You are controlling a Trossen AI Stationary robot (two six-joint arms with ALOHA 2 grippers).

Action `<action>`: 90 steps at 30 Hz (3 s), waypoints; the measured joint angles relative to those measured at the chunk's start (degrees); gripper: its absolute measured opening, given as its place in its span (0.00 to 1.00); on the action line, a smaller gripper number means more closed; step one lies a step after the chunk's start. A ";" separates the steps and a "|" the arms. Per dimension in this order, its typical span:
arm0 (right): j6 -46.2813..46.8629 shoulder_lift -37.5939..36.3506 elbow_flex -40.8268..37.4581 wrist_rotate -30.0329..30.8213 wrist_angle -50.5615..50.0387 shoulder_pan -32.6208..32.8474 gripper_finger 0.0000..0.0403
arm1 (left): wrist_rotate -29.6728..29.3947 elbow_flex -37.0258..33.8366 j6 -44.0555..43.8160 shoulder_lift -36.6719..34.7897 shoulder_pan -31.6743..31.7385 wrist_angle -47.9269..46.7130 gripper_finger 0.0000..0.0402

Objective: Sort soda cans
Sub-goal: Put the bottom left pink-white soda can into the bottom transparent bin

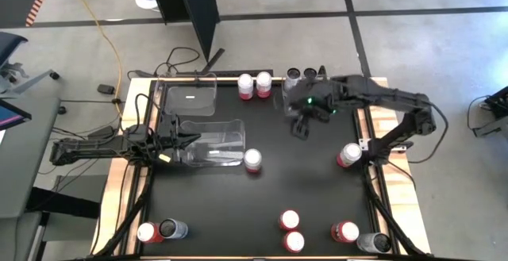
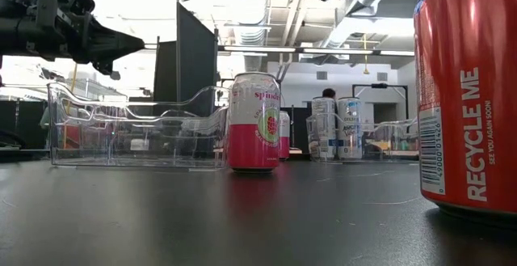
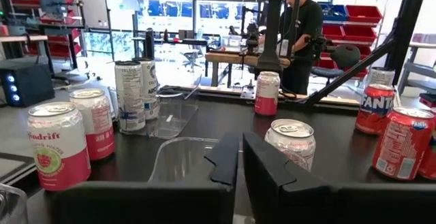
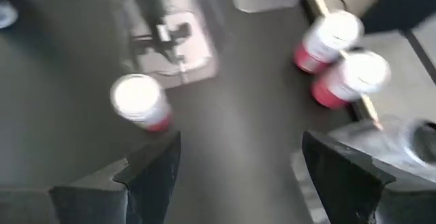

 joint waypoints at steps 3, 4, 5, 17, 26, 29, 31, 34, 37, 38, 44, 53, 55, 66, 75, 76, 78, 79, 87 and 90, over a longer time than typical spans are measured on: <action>-0.19 1.63 -0.79 0.00 4.05 3.43 0.81 | -1.27 0.00 -0.96 0.00 0.00 0.01 0.13; -0.32 2.33 -1.09 0.00 4.49 4.31 0.81 | -1.30 0.00 -1.19 0.00 0.00 0.01 0.15; -0.36 3.50 -1.26 -0.01 4.21 5.00 0.81 | -1.36 0.00 -1.37 -0.02 0.00 0.04 0.16; -1.38 19.36 -1.34 -3.43 8.90 8.12 0.85 | -1.45 0.00 -1.49 -0.02 0.00 -0.05 0.23; -2.00 23.19 -1.30 -7.95 14.06 6.82 0.87 | -1.45 0.00 -1.34 0.00 0.00 -0.10 0.23; -1.91 23.86 -1.28 -9.40 14.09 6.37 0.89 | -1.50 0.00 -1.34 -0.02 0.00 -0.10 0.23; -1.91 24.93 -1.28 -10.01 15.42 6.39 0.89 | -1.50 0.00 -1.34 0.00 0.00 -0.10 0.23; -1.98 26.30 -1.30 -10.65 15.49 6.48 0.90 | -1.50 0.00 -1.31 -0.02 0.00 -0.14 0.23; -2.07 27.09 -1.25 -10.84 15.78 6.45 0.90 | -1.51 0.00 -1.31 0.00 0.00 -0.12 0.23; -2.07 27.16 -1.28 -10.91 15.65 6.44 0.90 | -1.50 0.00 -1.31 0.00 0.00 -0.18 0.23; -1.64 29.62 -1.26 -10.87 17.54 6.03 0.90 | -1.50 0.00 -1.31 0.00 0.00 -0.18 0.23; -1.52 33.26 -1.32 -12.24 17.14 5.69 0.86 | -1.50 0.00 -1.34 0.00 0.01 -0.24 0.23; -1.53 33.48 -1.28 -12.22 17.15 5.69 0.82 | -1.50 -0.01 -1.31 0.00 0.01 -0.26 0.23; -1.39 33.13 1.39 -12.39 10.00 6.25 0.72 | -1.50 -0.01 -1.31 0.00 0.02 -0.45 0.23; -2.47 33.13 13.08 -12.33 2.15 7.47 0.72 | -1.50 -0.01 -1.29 0.00 0.01 -0.47 0.23; -2.62 33.10 14.72 -12.30 1.52 7.44 0.72 | -1.50 -0.01 -1.31 0.00 0.01 -0.47 0.23; -3.33 33.06 17.97 -12.11 -0.17 7.40 0.72 | -1.50 0.00 -1.29 0.00 0.02 -0.47 0.23; -3.68 33.06 19.62 -11.89 -1.32 7.40 0.72 | -1.50 0.00 -1.29 0.00 0.00 -0.47 0.23; -8.60 32.93 29.68 -11.42 0.41 6.78 0.72 | -1.49 0.00 -1.30 0.00 0.01 -0.30 0.23; -10.09 32.93 30.14 -10.81 1.81 5.58 0.72 | -1.50 -0.02 -1.29 0.00 0.02 -0.14 0.23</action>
